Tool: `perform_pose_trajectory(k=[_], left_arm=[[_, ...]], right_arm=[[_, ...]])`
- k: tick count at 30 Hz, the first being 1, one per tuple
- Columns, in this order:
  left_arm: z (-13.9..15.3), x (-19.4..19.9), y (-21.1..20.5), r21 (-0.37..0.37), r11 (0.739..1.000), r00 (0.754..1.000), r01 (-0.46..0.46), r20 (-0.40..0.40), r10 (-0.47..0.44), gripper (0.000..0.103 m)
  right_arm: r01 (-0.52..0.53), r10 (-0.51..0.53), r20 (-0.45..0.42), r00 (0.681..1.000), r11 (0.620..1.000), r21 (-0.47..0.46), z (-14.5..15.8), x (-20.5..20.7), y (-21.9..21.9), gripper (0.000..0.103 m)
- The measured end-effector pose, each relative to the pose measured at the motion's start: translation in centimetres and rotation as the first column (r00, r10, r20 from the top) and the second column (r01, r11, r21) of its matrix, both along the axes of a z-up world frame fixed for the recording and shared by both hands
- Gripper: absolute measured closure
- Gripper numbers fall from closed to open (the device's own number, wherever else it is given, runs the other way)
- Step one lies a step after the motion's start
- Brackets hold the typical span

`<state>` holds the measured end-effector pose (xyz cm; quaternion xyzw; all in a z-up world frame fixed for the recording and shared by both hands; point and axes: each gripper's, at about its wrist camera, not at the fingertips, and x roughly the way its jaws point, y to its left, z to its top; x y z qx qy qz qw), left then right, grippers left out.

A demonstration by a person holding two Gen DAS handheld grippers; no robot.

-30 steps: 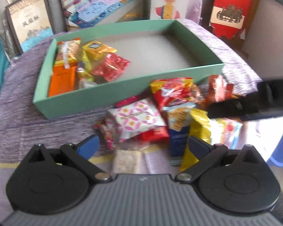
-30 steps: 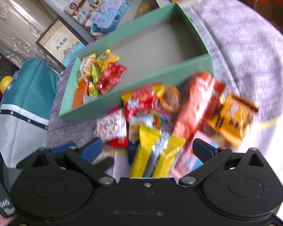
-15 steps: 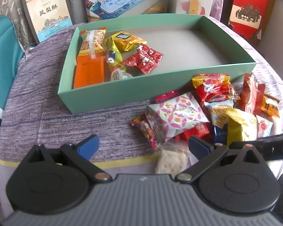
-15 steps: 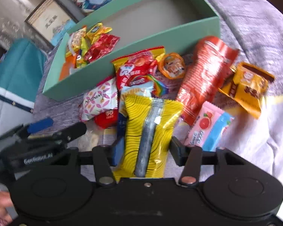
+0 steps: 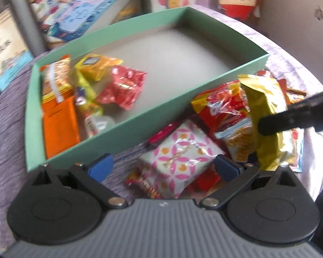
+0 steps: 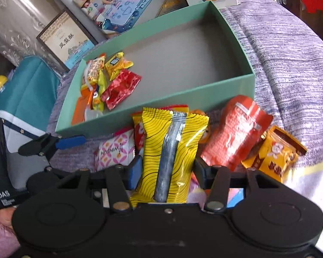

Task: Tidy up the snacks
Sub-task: 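Grasp the yellow striped wafer bar with the right gripper, then carry the yellow wafer bar toward the tray while the left grasps a small wrapped candy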

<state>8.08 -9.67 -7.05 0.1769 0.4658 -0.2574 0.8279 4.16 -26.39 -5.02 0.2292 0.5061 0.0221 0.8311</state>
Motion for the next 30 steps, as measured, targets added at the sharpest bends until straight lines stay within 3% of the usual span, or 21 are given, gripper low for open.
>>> perform_pose_trajectory(k=[4,8,11,19,21,26,30], left_arm=[[-0.6,0.7,-0.5,-0.038,0.999,0.998,0.039,-0.045,-0.041,0.014],[-0.6,0.9,-0.3,-0.099,0.994,0.994,0.053,-0.093,-0.062,0.04],[-0.4,0.4,0.0,-0.116,0.992,0.994,0.04,-0.098,-0.052,0.048],[0.0,-0.6,-0.9,-0.061,0.996,0.997,0.059,-0.054,-0.063,0.045],[0.2,-0.5,-1.5,-0.046,0.996,0.996,0.072,-0.041,-0.074,0.035],[0.1,-0.1,-3.0,-0.01,0.993,0.993,0.117,-0.026,-0.117,0.026],[-0.6,0.6,-3.5,0.015,0.986,0.985,0.164,-0.062,-0.163,0.028]], right_arm=[[0.01,-0.01,-0.008,1.0,1.0,0.018,-0.5,1.0,-0.3,0.052],[0.019,-0.019,-0.015,1.0,0.999,0.033,-0.9,1.5,-0.7,0.052],[0.024,-0.023,-0.018,1.0,0.999,0.041,-1.1,1.5,-0.8,0.052],[0.017,-0.017,-0.004,1.0,1.0,0.024,-0.9,1.5,-0.5,0.052],[0.018,-0.018,-0.002,1.0,1.0,0.026,-0.8,1.4,-0.5,0.052],[0.019,-0.019,0.0,1.0,0.999,0.042,-0.9,1.3,-1.0,0.052],[0.023,-0.023,0.004,1.0,0.998,0.062,-1.1,1.1,-1.5,0.052]])
